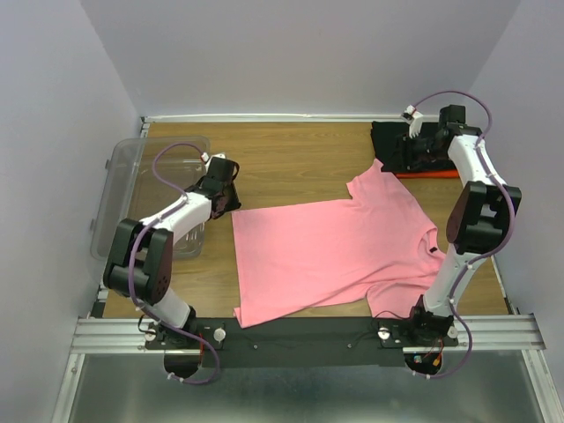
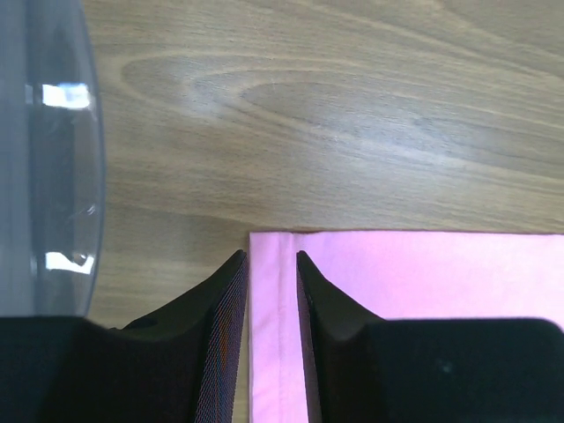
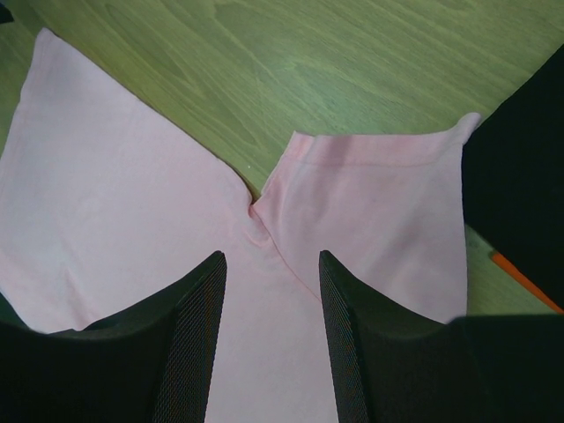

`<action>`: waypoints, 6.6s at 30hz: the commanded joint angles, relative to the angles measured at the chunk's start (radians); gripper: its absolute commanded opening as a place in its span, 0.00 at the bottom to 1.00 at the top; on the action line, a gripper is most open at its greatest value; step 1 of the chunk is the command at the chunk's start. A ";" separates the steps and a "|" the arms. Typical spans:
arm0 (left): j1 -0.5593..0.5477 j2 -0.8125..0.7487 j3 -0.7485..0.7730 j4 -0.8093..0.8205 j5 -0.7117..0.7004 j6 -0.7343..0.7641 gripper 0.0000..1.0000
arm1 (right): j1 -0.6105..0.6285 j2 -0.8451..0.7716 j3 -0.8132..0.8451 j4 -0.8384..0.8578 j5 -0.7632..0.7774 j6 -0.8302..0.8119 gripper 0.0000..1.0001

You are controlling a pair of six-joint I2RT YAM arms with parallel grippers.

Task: Fold and stack the t-shirts
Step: Flatten the tshirt out

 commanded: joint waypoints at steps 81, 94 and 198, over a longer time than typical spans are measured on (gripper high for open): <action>-0.008 -0.060 -0.072 0.085 0.164 0.064 0.00 | 0.118 0.420 0.455 0.037 0.442 0.142 0.50; -0.008 -0.048 -0.070 0.087 0.165 0.064 0.00 | 0.118 0.420 0.421 0.036 0.417 0.136 0.38; -0.006 -0.888 0.648 0.309 0.241 0.075 0.00 | 0.120 -0.658 0.986 0.370 0.834 0.246 0.00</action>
